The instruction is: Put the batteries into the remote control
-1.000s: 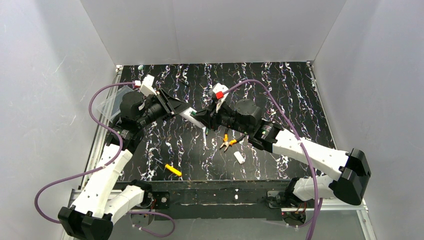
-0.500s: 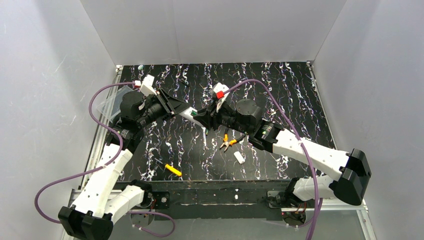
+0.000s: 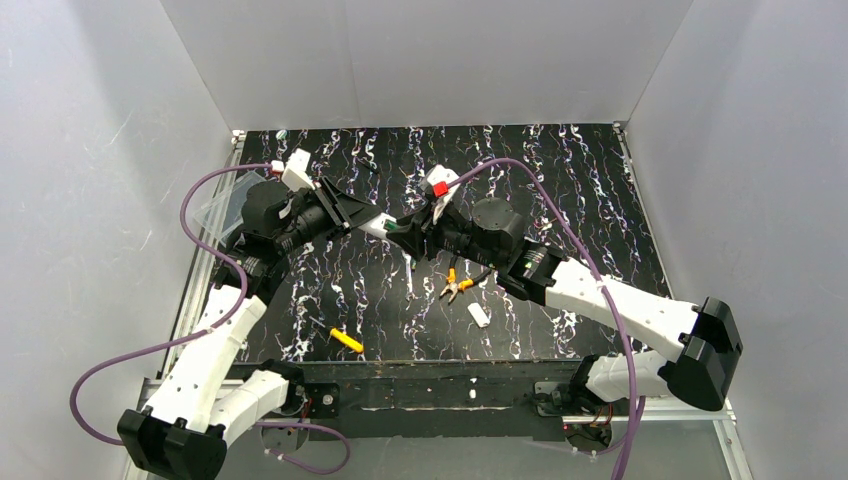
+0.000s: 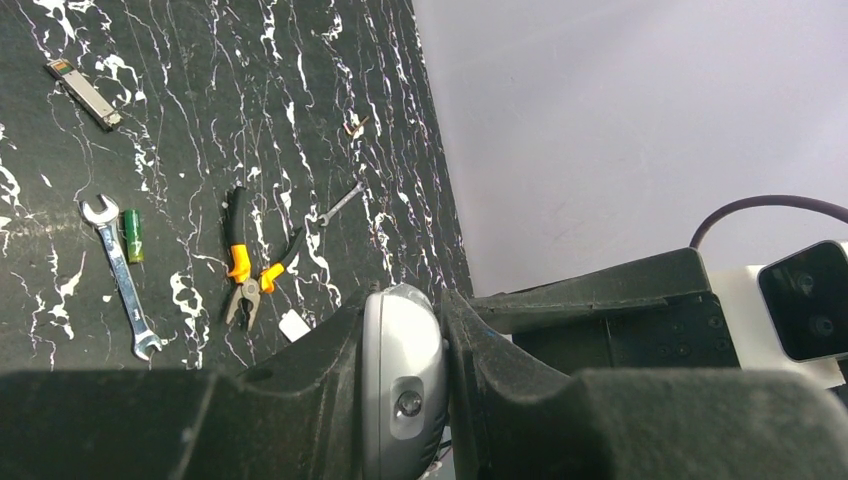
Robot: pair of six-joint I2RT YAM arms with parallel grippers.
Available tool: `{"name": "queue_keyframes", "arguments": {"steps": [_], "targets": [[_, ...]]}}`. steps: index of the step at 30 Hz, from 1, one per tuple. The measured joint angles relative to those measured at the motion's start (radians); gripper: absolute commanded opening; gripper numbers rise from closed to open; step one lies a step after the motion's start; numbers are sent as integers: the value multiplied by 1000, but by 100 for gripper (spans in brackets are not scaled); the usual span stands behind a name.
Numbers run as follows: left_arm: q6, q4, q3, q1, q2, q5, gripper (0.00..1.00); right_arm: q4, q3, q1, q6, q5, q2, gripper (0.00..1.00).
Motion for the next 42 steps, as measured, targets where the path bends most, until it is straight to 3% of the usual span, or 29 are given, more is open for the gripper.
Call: {"name": "queue_keyframes", "arguments": {"steps": [25, 30, 31, 33, 36, 39, 42], "targets": [[-19, 2, 0, -2, 17, 71, 0, 54, -85, -2, -18, 21, -89, 53], [-18, 0, 0, -3, 18, 90, 0, 69, -97, -5, -26, -14, -122, 58], [-17, -5, 2, -3, 20, 105, 0, 37, -91, -14, -37, -32, -127, 54], [-14, -13, 9, -3, 35, 143, 0, -13, -81, -42, -45, -40, -137, 33], [-21, -6, 9, -3, 57, 211, 0, -103, -56, -102, -14, 39, -152, 11], [-26, -2, 16, -3, 71, 240, 0, -135, -42, -106, -1, 55, -138, 1], [-27, 2, 31, -3, 82, 261, 0, -166, -15, -106, 8, 51, -104, 1]]}}
